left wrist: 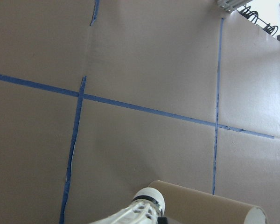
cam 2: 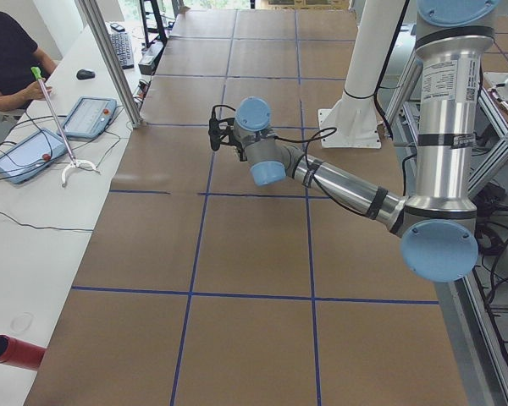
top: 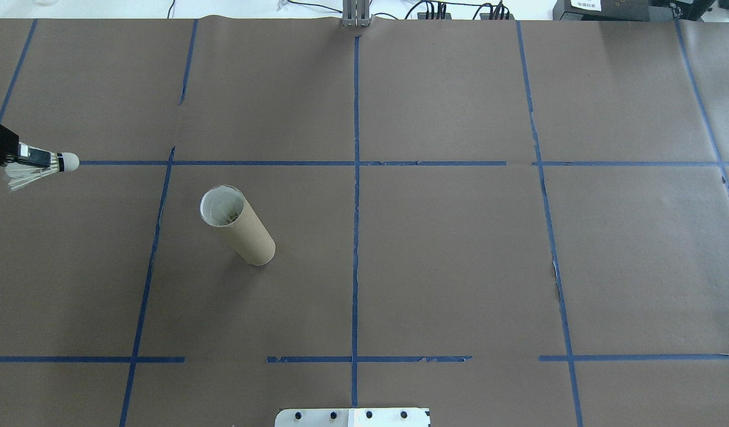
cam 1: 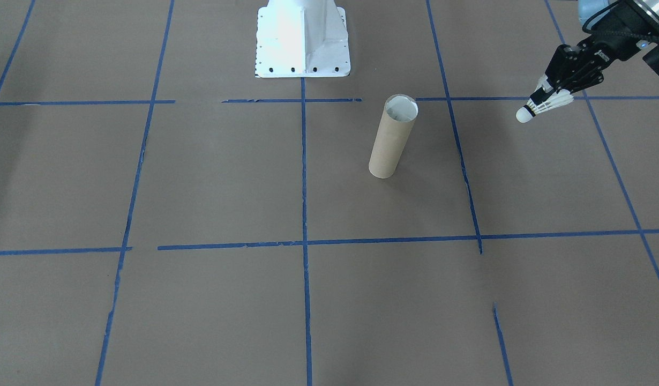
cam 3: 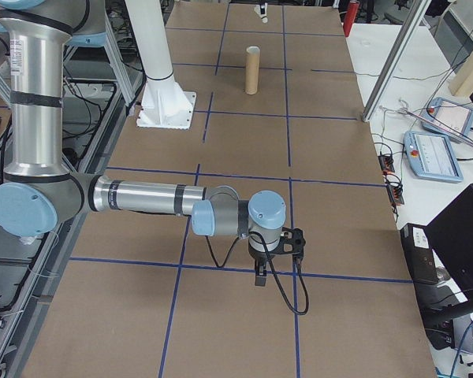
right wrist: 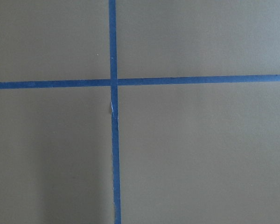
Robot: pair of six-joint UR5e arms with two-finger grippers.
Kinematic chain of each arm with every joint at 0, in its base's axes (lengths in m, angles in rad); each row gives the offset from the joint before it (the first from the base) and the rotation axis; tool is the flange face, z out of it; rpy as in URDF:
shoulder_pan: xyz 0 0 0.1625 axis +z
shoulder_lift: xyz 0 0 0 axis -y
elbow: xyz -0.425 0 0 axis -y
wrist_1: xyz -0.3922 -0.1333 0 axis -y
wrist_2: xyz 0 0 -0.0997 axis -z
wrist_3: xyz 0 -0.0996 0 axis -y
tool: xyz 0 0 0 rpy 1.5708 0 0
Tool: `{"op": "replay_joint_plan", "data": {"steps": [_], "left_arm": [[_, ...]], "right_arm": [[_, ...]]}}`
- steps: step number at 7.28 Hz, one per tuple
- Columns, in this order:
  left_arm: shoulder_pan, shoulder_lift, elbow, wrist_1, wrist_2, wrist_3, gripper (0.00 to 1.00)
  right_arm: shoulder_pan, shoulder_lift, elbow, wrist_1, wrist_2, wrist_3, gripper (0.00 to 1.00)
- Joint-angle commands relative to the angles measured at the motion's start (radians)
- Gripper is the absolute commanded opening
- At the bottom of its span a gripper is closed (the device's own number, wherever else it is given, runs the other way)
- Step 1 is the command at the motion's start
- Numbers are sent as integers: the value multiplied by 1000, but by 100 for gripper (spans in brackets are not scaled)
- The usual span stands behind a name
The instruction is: Collect badminton balls into bucket
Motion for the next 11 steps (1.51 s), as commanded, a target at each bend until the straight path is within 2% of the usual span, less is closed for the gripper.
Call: {"op": "replay_joint_plan", "data": {"steps": [1, 3, 4, 5, 7, 8, 9, 10, 11], "left_arm": [[-5, 3, -42, 32, 15, 160, 0], [-5, -1, -46, 67, 103, 339, 0], [-3, -18, -48, 128, 146, 432, 0], [-3, -76, -60, 243, 155, 488, 0], [0, -271, -112, 606, 159, 542, 0], [6, -375, -155, 816, 208, 557, 0], [50, -482, -193, 1033, 269, 557, 0], [102, -603, -204, 1254, 329, 557, 0], [179, -697, -203, 1408, 392, 556, 0]], "right_arm": [[0, 0, -2, 0, 0, 0, 100], [0, 0, 0, 0, 0, 0, 100], [0, 0, 0, 0, 0, 0, 100], [0, 0, 0, 0, 0, 0, 100], [0, 0, 0, 0, 0, 0, 100], [0, 0, 0, 0, 0, 0, 100], [0, 0, 0, 0, 0, 0, 100], [0, 0, 0, 0, 0, 0, 100], [0, 0, 0, 0, 0, 0, 100]]}}
